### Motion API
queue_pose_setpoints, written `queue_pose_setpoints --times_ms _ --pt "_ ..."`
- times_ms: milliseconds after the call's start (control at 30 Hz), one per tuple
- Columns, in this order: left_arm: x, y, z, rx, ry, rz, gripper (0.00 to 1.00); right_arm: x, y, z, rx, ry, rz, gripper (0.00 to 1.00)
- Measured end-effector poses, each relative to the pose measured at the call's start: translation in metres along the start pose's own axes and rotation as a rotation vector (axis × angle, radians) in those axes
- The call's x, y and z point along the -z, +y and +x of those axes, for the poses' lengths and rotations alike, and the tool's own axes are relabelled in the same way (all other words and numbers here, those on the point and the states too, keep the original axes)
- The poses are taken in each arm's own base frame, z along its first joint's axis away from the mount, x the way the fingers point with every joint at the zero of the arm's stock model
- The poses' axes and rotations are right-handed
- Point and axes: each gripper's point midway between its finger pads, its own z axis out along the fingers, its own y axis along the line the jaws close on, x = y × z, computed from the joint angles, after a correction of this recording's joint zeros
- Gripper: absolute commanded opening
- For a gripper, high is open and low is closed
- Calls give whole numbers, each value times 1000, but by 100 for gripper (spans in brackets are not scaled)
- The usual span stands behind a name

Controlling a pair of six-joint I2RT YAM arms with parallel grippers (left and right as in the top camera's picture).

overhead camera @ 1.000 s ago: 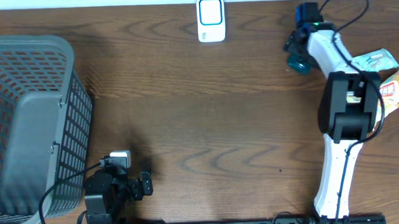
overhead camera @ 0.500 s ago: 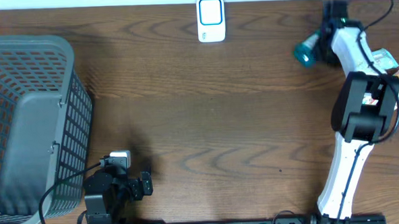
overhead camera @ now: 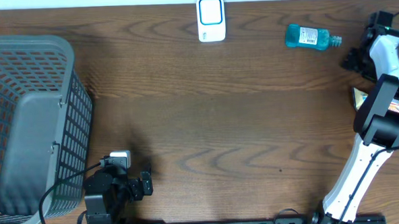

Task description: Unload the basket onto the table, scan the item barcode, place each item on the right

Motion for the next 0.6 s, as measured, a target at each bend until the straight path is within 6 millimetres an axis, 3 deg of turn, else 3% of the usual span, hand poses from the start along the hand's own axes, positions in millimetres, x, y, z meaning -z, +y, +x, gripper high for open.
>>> queue_pose_setpoints --times_ms 167,267,300,367,467,600 --pt "0 0 0 0 0 0 98 22 61 23 93 68 -265 99" --pt "0 0 0 0 0 0 98 60 96 22 298 4 -440 99" --pt "0 0 0 0 0 0 98 65 98 22 312 -3 -452 99" --pt "0 0 0 0 0 0 98 93 111 19 449 -75 -522 99" --pt "0 0 0 0 0 0 98 121 129 2 616 -237 -579 99" --pt "0 0 0 0 0 0 98 128 145 -9 821 -375 -568 99"
